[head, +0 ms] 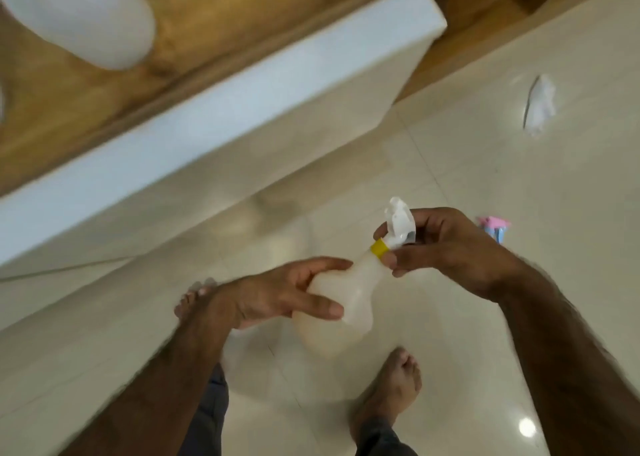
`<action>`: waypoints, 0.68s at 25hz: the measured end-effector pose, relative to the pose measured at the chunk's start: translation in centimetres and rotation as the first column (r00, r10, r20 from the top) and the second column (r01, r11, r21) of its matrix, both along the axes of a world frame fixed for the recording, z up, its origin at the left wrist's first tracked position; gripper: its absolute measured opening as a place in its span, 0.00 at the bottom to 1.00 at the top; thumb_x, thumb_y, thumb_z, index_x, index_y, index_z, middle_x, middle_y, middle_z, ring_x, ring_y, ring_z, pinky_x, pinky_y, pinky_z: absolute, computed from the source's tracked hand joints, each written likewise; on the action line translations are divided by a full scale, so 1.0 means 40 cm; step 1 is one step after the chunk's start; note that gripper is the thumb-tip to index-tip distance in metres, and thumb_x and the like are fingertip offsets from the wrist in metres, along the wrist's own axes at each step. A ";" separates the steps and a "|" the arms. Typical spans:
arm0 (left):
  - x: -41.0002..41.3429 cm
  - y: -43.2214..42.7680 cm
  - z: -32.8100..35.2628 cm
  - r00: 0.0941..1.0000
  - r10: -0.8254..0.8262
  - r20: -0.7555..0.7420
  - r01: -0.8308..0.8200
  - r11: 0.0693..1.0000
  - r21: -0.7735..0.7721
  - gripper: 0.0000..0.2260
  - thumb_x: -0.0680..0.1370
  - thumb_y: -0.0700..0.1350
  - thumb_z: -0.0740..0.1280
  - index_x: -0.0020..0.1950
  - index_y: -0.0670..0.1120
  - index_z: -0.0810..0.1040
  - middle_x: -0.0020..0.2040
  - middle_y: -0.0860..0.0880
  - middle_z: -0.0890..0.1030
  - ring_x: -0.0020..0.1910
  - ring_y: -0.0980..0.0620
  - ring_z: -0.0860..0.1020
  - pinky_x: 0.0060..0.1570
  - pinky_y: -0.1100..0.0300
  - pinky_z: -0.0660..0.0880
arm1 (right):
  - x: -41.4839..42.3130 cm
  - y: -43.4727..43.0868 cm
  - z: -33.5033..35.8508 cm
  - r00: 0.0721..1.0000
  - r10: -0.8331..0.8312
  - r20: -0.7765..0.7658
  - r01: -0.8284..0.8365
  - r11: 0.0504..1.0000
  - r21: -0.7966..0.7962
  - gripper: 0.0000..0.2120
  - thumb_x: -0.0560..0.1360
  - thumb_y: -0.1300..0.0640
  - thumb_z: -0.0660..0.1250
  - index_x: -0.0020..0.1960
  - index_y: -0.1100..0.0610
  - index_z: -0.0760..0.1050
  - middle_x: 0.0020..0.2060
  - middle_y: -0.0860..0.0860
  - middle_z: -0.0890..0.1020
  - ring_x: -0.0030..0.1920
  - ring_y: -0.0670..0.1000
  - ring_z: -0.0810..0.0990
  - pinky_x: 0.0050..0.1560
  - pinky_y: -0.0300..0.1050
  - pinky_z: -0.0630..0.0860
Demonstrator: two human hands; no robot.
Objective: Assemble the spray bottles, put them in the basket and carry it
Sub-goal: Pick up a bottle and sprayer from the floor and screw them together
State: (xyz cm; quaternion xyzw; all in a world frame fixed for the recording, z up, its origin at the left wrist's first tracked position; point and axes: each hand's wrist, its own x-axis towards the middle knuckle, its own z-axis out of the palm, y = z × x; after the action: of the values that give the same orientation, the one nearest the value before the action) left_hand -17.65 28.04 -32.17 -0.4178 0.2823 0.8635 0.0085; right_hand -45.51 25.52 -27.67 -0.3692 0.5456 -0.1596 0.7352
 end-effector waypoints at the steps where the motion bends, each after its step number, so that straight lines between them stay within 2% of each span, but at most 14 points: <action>1: 0.019 -0.014 0.062 0.999 -0.012 -0.036 0.011 0.999 -0.036 0.30 0.70 0.49 0.79 0.71 0.59 0.78 0.68 0.48 0.83 0.67 0.46 0.82 0.64 0.48 0.80 | 0.032 -0.038 0.067 0.998 0.061 0.010 -0.060 0.998 -0.030 0.13 0.68 0.67 0.78 0.52 0.61 0.85 0.47 0.57 0.86 0.45 0.53 0.84 0.46 0.45 0.84; 3: 0.063 -0.036 0.194 0.996 0.020 -0.081 -0.028 0.995 -0.099 0.22 0.74 0.53 0.76 0.68 0.60 0.80 0.64 0.52 0.85 0.63 0.50 0.84 0.58 0.56 0.81 | 0.107 -0.111 0.204 0.983 0.184 -0.013 -0.184 0.975 -0.127 0.15 0.68 0.70 0.77 0.53 0.60 0.84 0.47 0.55 0.87 0.46 0.50 0.84 0.46 0.40 0.82; 5: 0.125 -0.042 0.334 0.993 0.101 -0.065 -0.113 0.970 -0.216 0.17 0.78 0.52 0.73 0.67 0.55 0.82 0.60 0.53 0.86 0.59 0.54 0.84 0.56 0.60 0.81 | 0.205 -0.179 0.350 0.950 0.309 -0.053 -0.312 0.918 -0.245 0.17 0.68 0.70 0.78 0.55 0.60 0.83 0.49 0.57 0.86 0.47 0.50 0.82 0.48 0.40 0.81; 7: 0.200 -0.036 0.456 0.977 0.212 -0.005 -0.197 0.898 -0.393 0.15 0.80 0.49 0.71 0.67 0.50 0.81 0.61 0.51 0.86 0.60 0.52 0.84 0.61 0.56 0.81 | 0.324 -0.229 0.481 0.914 0.405 -0.041 -0.396 0.862 -0.315 0.19 0.67 0.70 0.79 0.56 0.58 0.82 0.48 0.58 0.84 0.46 0.52 0.81 0.49 0.42 0.81; 9: 0.281 -0.035 0.561 0.943 0.325 0.063 -0.240 0.801 -0.549 0.15 0.80 0.49 0.72 0.66 0.52 0.81 0.63 0.53 0.86 0.64 0.54 0.82 0.66 0.54 0.79 | 0.449 -0.262 0.582 0.879 0.476 -0.026 -0.453 0.817 -0.357 0.22 0.68 0.71 0.78 0.56 0.53 0.82 0.46 0.54 0.84 0.46 0.53 0.79 0.49 0.46 0.81; 11: 0.369 -0.024 0.644 0.887 0.452 0.091 -0.303 0.720 -0.624 0.14 0.79 0.49 0.74 0.65 0.56 0.81 0.62 0.56 0.86 0.63 0.57 0.82 0.64 0.54 0.81 | 0.573 -0.282 0.656 0.840 0.543 -0.006 -0.500 0.768 -0.401 0.23 0.68 0.72 0.78 0.57 0.52 0.82 0.43 0.51 0.82 0.45 0.54 0.77 0.51 0.52 0.79; 14: 0.526 0.009 0.746 0.783 0.613 0.105 -0.385 0.610 -0.693 0.16 0.77 0.51 0.75 0.65 0.58 0.81 0.61 0.55 0.86 0.62 0.55 0.83 0.62 0.46 0.82 | 0.783 -0.289 0.745 0.796 0.602 0.059 -0.519 0.730 -0.445 0.25 0.67 0.74 0.77 0.59 0.54 0.81 0.40 0.50 0.80 0.44 0.54 0.76 0.51 0.54 0.79; 17: 0.680 0.026 0.798 0.673 0.730 0.117 -0.400 0.493 -0.773 0.16 0.76 0.52 0.75 0.63 0.59 0.82 0.59 0.56 0.86 0.59 0.55 0.85 0.62 0.44 0.82 | 0.981 -0.295 0.799 0.763 0.646 0.031 -0.543 0.665 -0.512 0.26 0.68 0.74 0.77 0.61 0.55 0.80 0.43 0.56 0.81 0.44 0.60 0.78 0.51 0.51 0.82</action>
State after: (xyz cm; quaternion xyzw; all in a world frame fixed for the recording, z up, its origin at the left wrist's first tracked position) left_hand 9.55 29.09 -0.27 -0.6386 0.4147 0.5263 -0.3785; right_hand -6.25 13.71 4.30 -0.6764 0.2569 -0.0760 0.6861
